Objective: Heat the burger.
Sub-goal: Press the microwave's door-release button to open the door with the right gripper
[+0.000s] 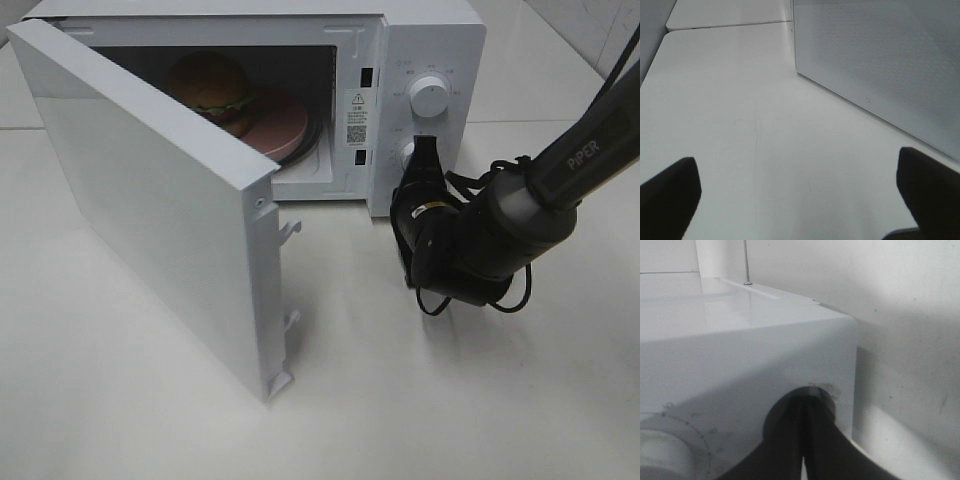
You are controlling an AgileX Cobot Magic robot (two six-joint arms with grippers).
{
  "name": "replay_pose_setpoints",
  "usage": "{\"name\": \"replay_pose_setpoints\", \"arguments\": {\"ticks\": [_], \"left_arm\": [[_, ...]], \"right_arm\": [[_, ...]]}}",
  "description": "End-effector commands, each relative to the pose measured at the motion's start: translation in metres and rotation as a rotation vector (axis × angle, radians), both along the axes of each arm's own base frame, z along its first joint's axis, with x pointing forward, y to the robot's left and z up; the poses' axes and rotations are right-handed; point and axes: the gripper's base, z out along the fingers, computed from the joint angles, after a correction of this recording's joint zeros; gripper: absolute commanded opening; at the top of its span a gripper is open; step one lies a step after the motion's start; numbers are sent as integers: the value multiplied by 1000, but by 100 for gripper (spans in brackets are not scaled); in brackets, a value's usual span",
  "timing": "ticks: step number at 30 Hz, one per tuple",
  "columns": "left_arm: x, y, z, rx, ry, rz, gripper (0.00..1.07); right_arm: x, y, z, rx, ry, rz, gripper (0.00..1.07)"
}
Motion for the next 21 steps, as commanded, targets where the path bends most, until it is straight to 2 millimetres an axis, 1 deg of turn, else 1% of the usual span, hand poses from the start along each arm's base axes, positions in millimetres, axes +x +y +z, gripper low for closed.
{"name": "replay_pose_setpoints", "arguments": {"ticks": [1,3,6,14,18,21], "left_arm": [[-2,0,0,-4,-28,4,100],[-2,0,0,-4,-28,4,100],[-2,0,0,-4,-28,4,100],[-2,0,0,-4,-28,4,100],[-2,0,0,-4,-28,4,100],[-2,0,0,-4,-28,4,100]], "right_arm": [[34,-7,53,-25,-392,-56,0],[30,-2,50,-17,-369,-55,0],[30,-2,50,-16,-368,-56,0],[25,6,44,-7,-301,-58,0],[24,7,45,-10,-299,-58,0],[19,5,46,-14,-266,-58,0]]}}
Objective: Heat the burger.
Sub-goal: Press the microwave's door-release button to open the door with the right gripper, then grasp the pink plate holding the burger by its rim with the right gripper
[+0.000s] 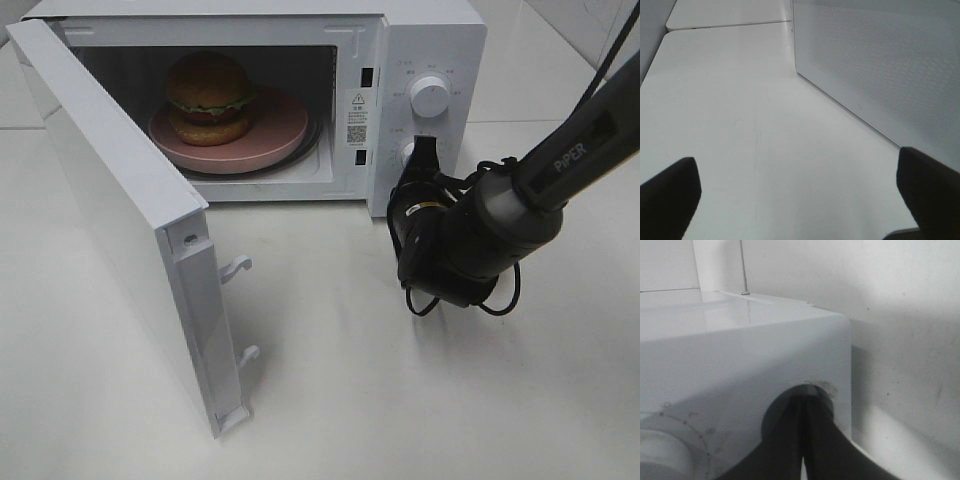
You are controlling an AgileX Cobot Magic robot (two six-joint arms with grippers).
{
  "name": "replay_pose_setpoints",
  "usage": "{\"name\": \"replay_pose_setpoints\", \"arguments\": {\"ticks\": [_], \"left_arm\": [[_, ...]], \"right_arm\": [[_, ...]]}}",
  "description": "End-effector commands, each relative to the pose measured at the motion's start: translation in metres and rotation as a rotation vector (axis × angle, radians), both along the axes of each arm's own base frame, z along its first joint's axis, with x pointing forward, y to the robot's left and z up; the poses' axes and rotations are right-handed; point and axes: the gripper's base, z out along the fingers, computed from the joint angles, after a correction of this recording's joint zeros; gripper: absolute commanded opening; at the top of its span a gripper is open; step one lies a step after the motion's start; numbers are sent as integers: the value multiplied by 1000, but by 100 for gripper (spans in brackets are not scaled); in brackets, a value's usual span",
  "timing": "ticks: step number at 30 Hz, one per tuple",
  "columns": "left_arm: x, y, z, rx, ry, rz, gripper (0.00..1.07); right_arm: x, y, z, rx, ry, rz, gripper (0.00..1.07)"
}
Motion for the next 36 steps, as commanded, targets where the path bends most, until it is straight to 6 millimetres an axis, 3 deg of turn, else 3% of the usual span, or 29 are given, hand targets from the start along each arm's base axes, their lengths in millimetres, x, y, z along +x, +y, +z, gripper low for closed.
{"name": "replay_pose_setpoints", "arguments": {"ticks": [1,13,25,31,36], "left_arm": [[-2,0,0,-4,-28,4,100],[-2,0,0,-5,-28,4,100],[-2,0,0,-4,-28,4,100],[-2,0,0,-4,-28,4,100],[-2,0,0,-4,-28,4,100]], "right_arm": [[22,-2,46,-38,-271,-4,0],[-12,2,35,15,-8,50,0],[-38,-6,37,-37,138,147,0],[-57,-10,48,-152,219,291,0],[-70,-7,63,-304,275,508,0]]}}
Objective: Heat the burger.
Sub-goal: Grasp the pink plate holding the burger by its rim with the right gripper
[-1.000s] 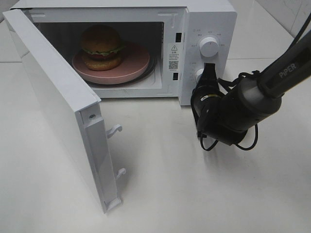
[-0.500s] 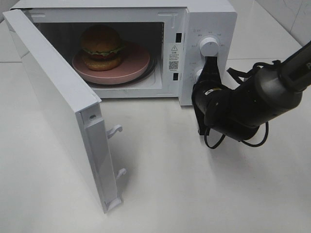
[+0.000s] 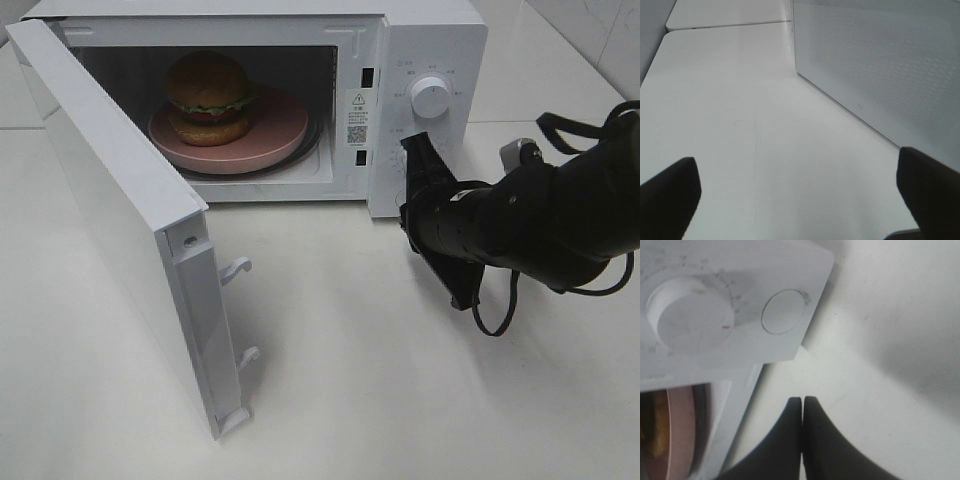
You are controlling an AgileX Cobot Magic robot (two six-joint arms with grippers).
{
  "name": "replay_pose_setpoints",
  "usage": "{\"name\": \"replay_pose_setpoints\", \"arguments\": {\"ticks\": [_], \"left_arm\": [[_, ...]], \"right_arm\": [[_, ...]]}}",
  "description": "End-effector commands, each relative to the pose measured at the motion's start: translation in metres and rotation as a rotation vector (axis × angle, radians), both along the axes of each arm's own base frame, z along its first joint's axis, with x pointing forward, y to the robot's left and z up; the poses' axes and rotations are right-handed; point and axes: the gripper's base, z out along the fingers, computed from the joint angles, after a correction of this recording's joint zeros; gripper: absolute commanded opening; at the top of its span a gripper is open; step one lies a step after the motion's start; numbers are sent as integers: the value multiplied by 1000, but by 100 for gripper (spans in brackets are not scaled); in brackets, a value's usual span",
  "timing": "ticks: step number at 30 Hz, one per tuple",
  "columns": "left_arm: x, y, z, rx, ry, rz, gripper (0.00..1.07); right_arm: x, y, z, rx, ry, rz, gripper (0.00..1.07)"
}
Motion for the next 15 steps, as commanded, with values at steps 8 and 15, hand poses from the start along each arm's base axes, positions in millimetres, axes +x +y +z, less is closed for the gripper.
{"name": "replay_pose_setpoints", "arguments": {"ticks": [8,15], "left_arm": [[-2,0,0,-4,-28,4,100],[-2,0,0,-4,-28,4,100]], "right_arm": [[-15,7,24,-228,5,390,0],[-30,13,36,-348,9,691,0]]}}
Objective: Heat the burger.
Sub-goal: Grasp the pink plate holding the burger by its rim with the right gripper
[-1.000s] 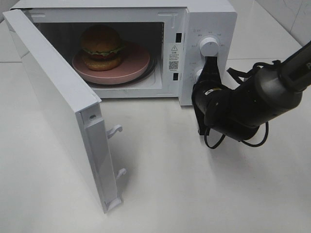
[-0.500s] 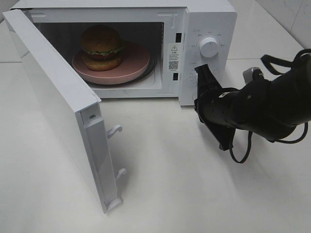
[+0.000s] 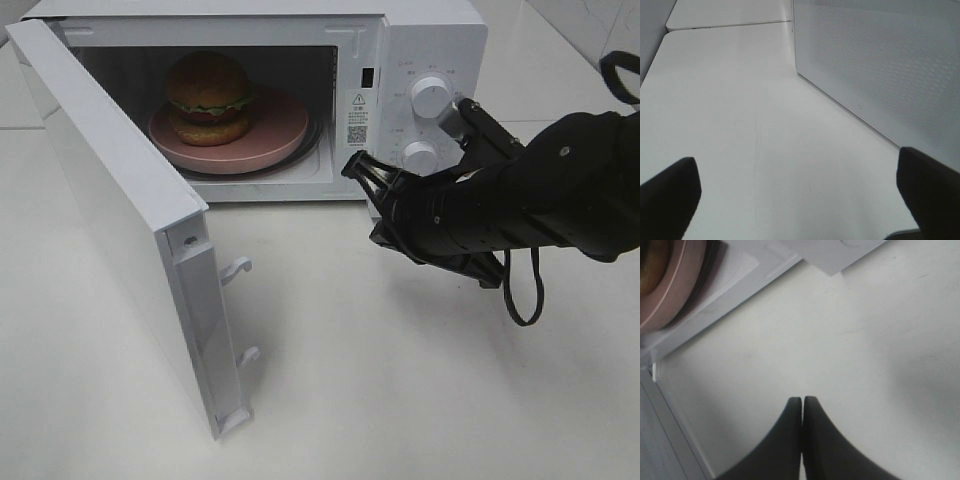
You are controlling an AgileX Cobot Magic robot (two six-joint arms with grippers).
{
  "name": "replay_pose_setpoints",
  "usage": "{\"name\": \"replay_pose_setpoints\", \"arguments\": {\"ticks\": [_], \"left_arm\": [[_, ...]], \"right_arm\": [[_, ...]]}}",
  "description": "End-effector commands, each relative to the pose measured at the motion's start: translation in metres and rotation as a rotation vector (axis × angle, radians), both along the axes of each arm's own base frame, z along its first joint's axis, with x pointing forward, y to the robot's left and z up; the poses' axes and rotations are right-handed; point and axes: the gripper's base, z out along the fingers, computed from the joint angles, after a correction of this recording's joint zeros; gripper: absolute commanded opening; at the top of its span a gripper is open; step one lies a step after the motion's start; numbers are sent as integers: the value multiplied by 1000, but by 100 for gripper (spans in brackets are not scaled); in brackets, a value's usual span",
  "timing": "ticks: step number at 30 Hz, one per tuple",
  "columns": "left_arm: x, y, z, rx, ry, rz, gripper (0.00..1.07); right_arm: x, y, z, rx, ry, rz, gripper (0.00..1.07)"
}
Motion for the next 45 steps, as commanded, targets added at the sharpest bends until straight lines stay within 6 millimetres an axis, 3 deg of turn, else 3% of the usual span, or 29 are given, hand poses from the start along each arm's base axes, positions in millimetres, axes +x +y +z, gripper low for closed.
{"name": "replay_pose_setpoints", "arguments": {"ticks": [1,6,15,17,31,38,45], "left_arm": [[-2,0,0,-4,-28,4,100],[-2,0,0,-4,-28,4,100],[-2,0,0,-4,-28,4,100],[-2,0,0,-4,-28,4,100],[-2,0,0,-4,-28,4,100],[-2,0,0,-4,-28,4,100],[-2,0,0,-4,-28,4,100]], "right_arm": [[-6,2,4,-43,0,115,0],[-14,-1,13,-128,-10,325,1],[-16,-8,22,-225,13,537,1],[-16,-6,29,-314,34,692,2],[-8,-7,58,-532,58,958,4],[-10,-7,75,-668,11,1309,5],[-10,-7,80,-745,-70,1519,6]]}}
